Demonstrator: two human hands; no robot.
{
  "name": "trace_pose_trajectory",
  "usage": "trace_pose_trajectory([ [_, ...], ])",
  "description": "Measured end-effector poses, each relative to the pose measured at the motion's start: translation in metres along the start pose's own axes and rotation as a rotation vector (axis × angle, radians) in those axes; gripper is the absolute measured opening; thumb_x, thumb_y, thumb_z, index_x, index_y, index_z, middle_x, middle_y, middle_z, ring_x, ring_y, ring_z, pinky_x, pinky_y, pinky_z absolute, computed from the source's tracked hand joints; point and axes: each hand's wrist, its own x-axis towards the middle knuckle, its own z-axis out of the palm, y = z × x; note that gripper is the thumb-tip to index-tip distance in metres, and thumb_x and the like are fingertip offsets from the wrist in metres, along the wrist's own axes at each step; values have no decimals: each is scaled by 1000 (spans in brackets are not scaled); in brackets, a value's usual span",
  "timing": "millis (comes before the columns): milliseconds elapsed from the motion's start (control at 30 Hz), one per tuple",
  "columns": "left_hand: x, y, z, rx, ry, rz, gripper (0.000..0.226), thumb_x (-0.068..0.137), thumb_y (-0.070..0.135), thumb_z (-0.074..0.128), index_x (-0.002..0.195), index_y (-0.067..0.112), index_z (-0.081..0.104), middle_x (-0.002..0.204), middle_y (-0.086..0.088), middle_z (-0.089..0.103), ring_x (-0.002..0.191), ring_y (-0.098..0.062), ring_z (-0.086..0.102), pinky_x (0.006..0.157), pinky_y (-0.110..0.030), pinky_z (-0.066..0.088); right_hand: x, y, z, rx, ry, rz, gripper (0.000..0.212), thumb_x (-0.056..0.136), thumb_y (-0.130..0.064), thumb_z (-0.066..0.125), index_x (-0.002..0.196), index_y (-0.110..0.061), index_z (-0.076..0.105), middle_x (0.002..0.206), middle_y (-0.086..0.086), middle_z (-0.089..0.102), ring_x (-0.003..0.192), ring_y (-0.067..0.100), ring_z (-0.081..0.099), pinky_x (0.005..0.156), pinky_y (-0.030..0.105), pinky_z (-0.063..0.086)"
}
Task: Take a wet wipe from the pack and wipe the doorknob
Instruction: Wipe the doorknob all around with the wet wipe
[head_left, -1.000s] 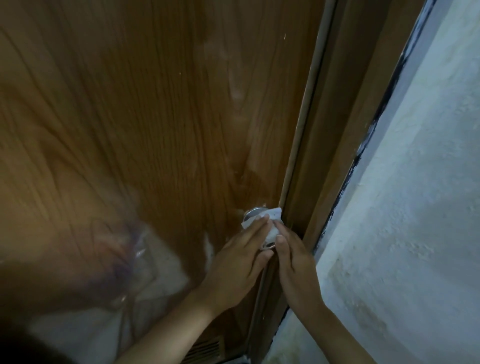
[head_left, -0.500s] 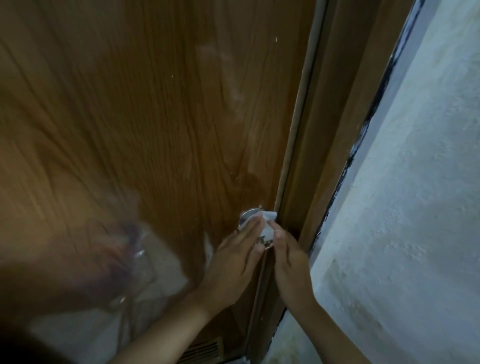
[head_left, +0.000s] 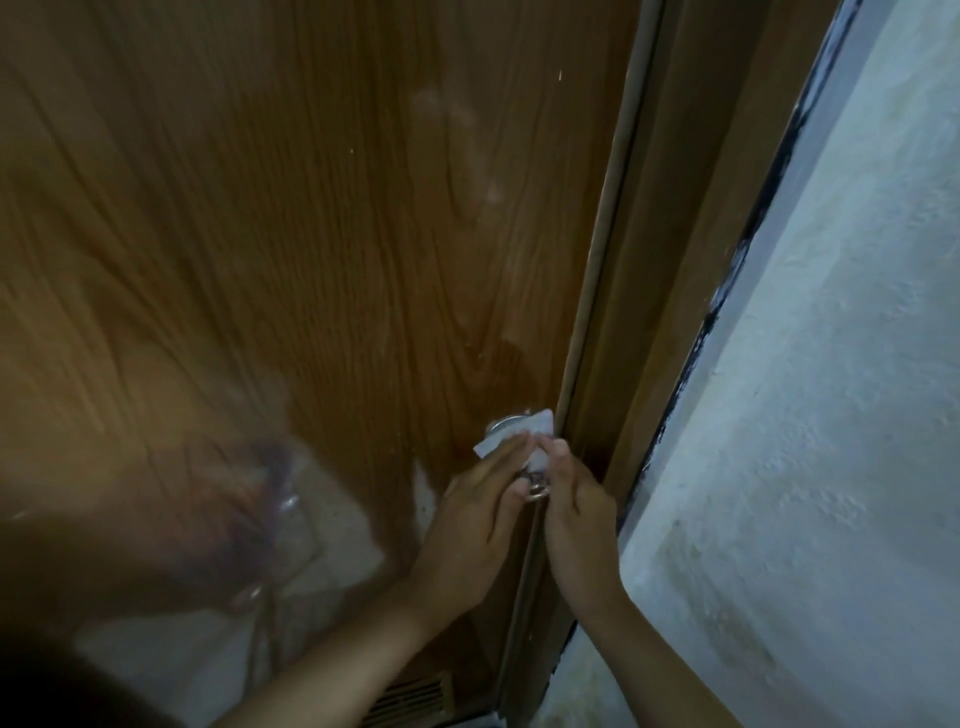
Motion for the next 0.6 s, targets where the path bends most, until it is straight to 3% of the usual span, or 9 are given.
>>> trace_pose_trajectory([
  [100,15,10,-5,246,-81,14,47,94,41,18,134,32,41,141,9,49,131,4,36,110,-29,31,0,4,-2,201,35,186,43,81,-57,31,93,-33,64,94,-7,70,94,6,65,81,22,50],
  [233,32,17,-10,420,-176,56,49,96,42,18,127,25,51,131,5,58,123,-6,48,102,-32,36,1,7,-4,440,-34,355,62,80,-61,29,114,-19,61,111,6,69,101,15,66,84,30,52],
  [367,38,16,-11,503,-217,77,42,98,38,22,127,27,51,130,5,58,122,-8,49,100,-32,35,3,5,-4,414,-53,423,71,77,-66,27,116,-18,60,113,9,68,104,19,65,90,36,52],
  [467,26,11,-9,401,-140,69,52,93,44,15,130,29,47,134,8,55,125,-2,46,104,-32,35,6,0,-4,273,-14,378,53,84,-63,24,95,-29,64,98,-2,70,96,13,64,93,38,51],
  [600,-3,-11,-1,-22,-4,-82,46,94,45,22,137,35,33,148,10,39,136,6,30,115,-40,29,7,-10,-2,-13,-29,156,35,91,-49,34,95,-30,63,97,-8,68,96,4,62,84,20,46],
])
